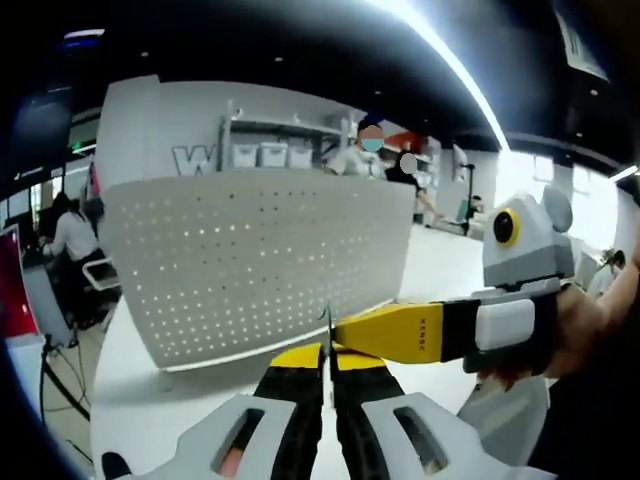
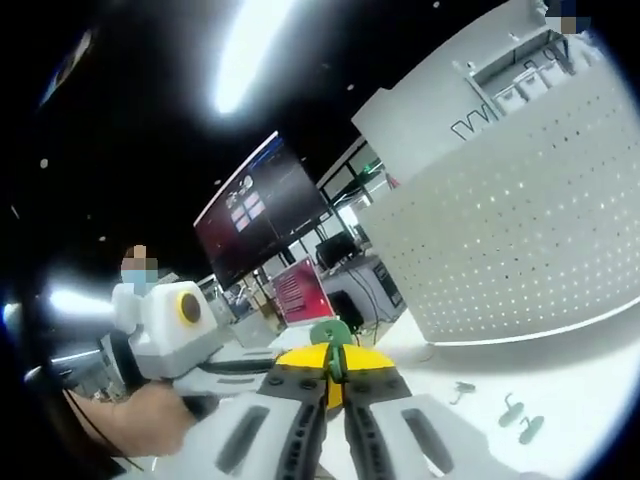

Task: Insert the hook assembly into the mounting plate slot until the hook locks in place.

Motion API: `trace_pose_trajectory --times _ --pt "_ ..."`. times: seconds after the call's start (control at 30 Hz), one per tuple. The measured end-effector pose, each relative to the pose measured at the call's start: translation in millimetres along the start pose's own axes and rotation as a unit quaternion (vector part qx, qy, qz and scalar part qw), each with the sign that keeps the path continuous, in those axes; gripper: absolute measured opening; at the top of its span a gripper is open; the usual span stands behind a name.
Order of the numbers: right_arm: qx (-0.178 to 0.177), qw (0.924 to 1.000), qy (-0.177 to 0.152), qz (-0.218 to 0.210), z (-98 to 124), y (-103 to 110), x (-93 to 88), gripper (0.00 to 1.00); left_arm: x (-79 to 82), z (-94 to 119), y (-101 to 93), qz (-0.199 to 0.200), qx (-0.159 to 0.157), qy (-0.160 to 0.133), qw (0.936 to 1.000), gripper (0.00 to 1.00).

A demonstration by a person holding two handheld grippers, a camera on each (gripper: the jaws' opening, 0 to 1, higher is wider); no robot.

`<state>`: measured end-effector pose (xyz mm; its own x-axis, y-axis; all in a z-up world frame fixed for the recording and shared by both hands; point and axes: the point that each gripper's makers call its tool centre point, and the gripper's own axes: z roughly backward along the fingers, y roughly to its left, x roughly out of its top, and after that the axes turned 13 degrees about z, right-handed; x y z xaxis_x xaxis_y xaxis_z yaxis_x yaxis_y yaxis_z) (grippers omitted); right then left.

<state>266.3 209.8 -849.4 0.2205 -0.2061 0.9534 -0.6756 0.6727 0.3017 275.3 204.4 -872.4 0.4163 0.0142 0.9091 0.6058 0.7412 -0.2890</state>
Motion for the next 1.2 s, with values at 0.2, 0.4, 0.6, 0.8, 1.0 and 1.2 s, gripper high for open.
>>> trace_pose_trajectory --times 0.2,0.4,0.6,0.8,1.0,1.2 --pt "0.006 0.9995 0.012 0.029 -5 0 -3.0 0.0 -3.7 -1 2.6 -0.015 -0.019 0.0 0.9997 0.08" --pt "0.005 0.9984 0.02 0.052 -9 -7 -2.7 0.0 -14.8 -2 11.0 0.022 -0.013 0.011 0.9996 0.4" --pt "0.001 0.9969 0.031 0.072 -9 -13 -5.0 0.0 -17.1 1 16.3 0.046 -0.007 0.005 0.9989 0.72" --pt "0.0 0.9947 0.036 0.097 -11 -15 -6.2 0.0 -19.0 4 15.9 0.053 -0.011 0.005 0.9985 0.89" --pt "-0.007 0.9916 0.034 0.125 -15 -16 -4.3 0.0 -16.7 7 21.8 0.082 -0.008 -0.001 0.9966 0.99" --pt "-0.03 0.9922 0.012 0.121 -21 -18 4.2 0.0 -16.0 12 28.0 0.094 0.0 -0.002 0.9956 1.0"
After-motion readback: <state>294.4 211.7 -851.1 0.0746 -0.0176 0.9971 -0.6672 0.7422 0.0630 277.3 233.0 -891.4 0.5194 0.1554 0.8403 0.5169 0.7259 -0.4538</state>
